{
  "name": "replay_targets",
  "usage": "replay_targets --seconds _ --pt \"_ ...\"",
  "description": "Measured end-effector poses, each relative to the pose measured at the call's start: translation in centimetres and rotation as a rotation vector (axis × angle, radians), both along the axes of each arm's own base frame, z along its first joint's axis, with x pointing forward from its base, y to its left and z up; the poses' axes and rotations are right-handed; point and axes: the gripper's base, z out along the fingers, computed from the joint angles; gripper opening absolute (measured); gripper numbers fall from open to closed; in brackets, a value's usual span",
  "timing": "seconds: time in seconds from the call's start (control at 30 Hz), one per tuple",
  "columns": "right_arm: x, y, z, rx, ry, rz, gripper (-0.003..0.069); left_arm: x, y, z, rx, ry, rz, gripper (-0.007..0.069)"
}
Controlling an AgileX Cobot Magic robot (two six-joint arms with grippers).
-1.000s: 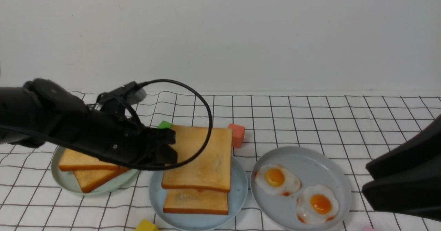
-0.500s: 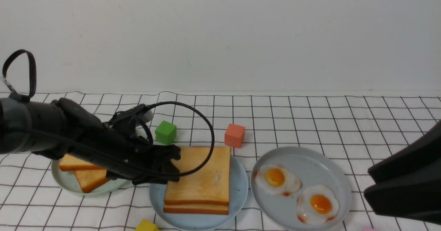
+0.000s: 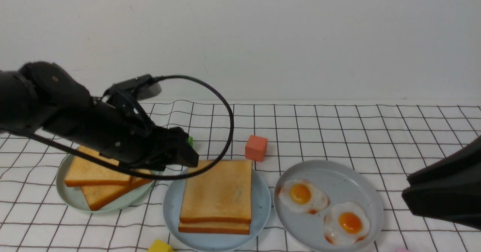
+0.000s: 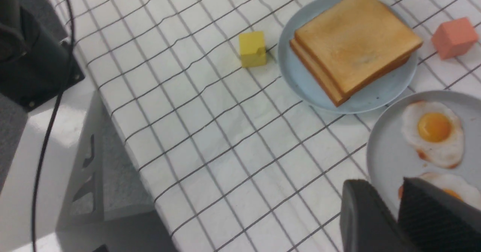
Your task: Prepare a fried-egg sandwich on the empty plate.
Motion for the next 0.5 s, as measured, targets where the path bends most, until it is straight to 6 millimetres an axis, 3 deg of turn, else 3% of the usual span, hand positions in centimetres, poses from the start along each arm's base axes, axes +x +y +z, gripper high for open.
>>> replay_targets --seconds 0.17,0.4,0.5 --pt "-1.3 -1.5 -2.2 0.101 -0.068 -0.134 -0.0003 -2.3 0.1 4.7 -0.055 -0.064 -0.022 0.0463" --pt "-5.1 -4.2 -7.2 0.231 -0.13 -0.254 -0.0012 -6.7 -0.5 8.6 -0.172 -0.064 -0.188 0.0024" --pt "-6.6 -5.2 -8.6 0.298 -0.164 -0.282 -0.001 -9.0 -0.2 9.9 -0.183 -0.089 -0.208 -0.0013"
